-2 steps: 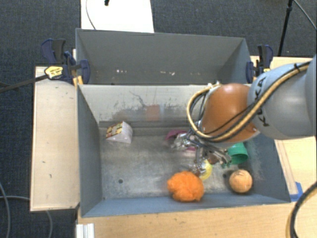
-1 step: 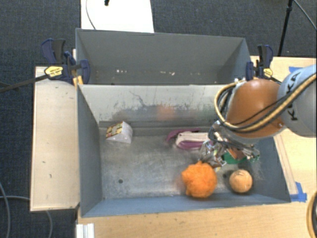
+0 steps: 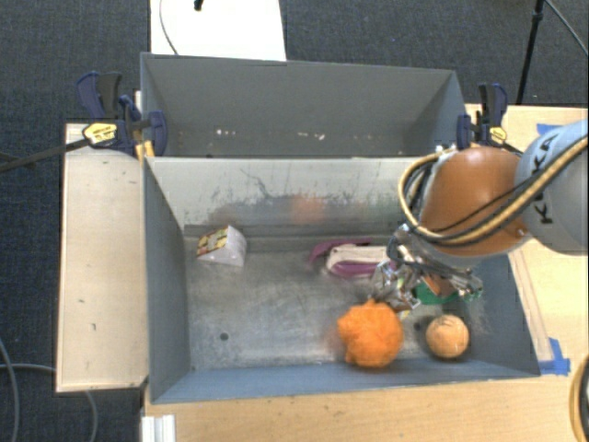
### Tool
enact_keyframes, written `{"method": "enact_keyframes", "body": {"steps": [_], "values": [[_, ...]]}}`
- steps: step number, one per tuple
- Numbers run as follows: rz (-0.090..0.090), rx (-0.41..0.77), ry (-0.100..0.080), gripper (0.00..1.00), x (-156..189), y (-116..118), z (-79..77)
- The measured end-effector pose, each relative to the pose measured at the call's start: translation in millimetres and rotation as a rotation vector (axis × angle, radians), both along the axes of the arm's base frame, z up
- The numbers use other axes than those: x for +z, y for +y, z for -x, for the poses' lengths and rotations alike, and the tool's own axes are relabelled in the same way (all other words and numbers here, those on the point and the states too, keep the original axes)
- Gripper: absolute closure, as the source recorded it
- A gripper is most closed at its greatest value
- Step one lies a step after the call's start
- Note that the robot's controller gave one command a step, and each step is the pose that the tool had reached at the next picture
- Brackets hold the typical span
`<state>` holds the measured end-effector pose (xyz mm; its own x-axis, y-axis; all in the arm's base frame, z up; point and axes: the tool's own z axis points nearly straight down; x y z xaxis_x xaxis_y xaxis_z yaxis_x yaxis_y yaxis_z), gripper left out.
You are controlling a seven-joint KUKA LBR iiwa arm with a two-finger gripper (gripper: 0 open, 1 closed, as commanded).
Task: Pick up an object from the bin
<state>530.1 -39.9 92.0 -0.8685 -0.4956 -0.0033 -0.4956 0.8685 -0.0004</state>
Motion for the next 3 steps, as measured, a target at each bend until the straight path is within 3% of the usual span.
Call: {"method": "enact_keyframes", "body": {"steps": [1,2,3], "values": [[0.000,0.025,0.002,1.00,32,4,-17.3],[-0.001,0.001,0.004,1.00,75,2,8.7],[0.003,-0.006,-0.001,1.00,83,5,11.1]]}}
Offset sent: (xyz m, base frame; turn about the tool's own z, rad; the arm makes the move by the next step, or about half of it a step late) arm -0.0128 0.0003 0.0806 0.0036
